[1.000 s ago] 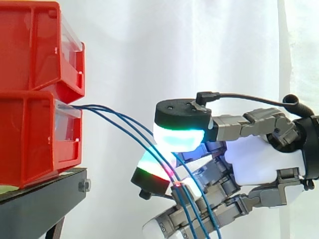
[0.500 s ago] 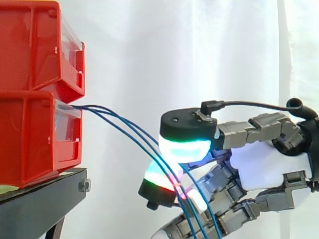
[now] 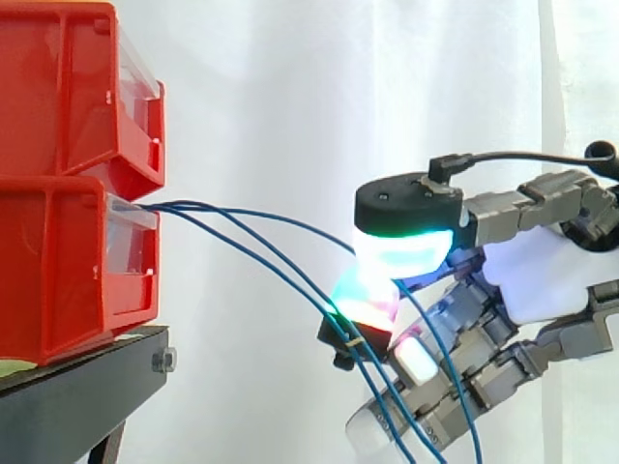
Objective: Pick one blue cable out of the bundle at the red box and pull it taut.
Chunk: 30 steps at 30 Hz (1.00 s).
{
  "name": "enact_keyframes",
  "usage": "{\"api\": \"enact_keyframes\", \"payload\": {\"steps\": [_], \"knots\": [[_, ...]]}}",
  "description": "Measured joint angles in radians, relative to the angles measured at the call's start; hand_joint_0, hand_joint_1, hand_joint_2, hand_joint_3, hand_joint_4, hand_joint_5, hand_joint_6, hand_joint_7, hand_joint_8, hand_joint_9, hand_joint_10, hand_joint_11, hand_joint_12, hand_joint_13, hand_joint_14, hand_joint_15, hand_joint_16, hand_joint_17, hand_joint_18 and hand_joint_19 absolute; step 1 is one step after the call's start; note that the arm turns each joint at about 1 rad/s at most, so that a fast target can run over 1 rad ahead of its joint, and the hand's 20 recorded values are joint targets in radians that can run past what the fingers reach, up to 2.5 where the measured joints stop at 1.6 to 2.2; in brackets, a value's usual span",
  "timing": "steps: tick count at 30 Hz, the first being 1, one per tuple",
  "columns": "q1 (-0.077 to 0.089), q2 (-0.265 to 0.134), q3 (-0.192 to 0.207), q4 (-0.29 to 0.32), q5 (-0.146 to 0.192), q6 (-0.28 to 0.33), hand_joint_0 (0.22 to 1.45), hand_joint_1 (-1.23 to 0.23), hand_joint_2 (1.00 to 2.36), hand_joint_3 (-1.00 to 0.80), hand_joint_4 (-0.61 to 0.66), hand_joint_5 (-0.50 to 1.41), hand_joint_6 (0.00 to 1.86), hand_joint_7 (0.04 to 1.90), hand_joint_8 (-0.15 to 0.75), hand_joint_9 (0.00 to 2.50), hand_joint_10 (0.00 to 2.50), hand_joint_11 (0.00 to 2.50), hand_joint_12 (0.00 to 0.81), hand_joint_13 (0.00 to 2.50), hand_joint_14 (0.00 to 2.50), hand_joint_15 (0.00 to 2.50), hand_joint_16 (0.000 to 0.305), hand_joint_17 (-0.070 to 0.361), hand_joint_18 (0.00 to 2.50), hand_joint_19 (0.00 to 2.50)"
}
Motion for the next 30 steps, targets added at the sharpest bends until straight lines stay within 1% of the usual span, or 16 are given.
{"api": "enact_keyframes", "payload": {"steps": [8,18,22,24,26,30], "knots": [[0.000,0.023,0.000,-0.038,0.006,-0.001,0.61,-0.79,1.01,0.05,0.08,-0.15,0.87,1.22,0.442,0.86,0.01,0.53,0.453,0.56,0.01,0.17,0.070,0.158,0.52,0.25],[0.000,0.028,0.006,-0.057,0.010,-0.002,0.62,-0.81,1.01,0.08,0.03,-0.15,0.88,1.23,0.429,0.85,0.02,0.57,0.453,0.56,0.01,0.18,0.069,0.156,0.51,0.25],[0.002,0.028,0.009,-0.068,0.022,-0.003,0.63,-0.81,1.01,0.08,0.02,-0.15,0.88,1.23,0.429,0.86,0.02,0.59,0.451,0.56,0.01,0.19,0.069,0.156,0.51,0.25],[0.002,0.028,0.008,-0.068,0.033,-0.003,0.63,-0.81,1.01,0.09,0.01,-0.15,0.89,1.24,0.428,0.87,0.02,0.60,0.442,0.56,0.01,0.20,0.069,0.156,0.51,0.25],[0.002,0.028,0.008,-0.065,0.042,-0.004,0.63,-0.82,1.01,0.08,-0.01,-0.15,0.89,1.24,0.423,0.86,0.02,0.60,0.437,0.56,0.01,0.20,0.069,0.155,0.51,0.26],[0.003,0.027,0.008,-0.052,0.049,-0.004,0.64,-0.82,1.01,0.08,-0.05,-0.16,0.89,1.26,0.406,0.85,0.02,0.60,0.425,0.55,0.01,0.21,0.067,0.152,0.50,0.25]]}}
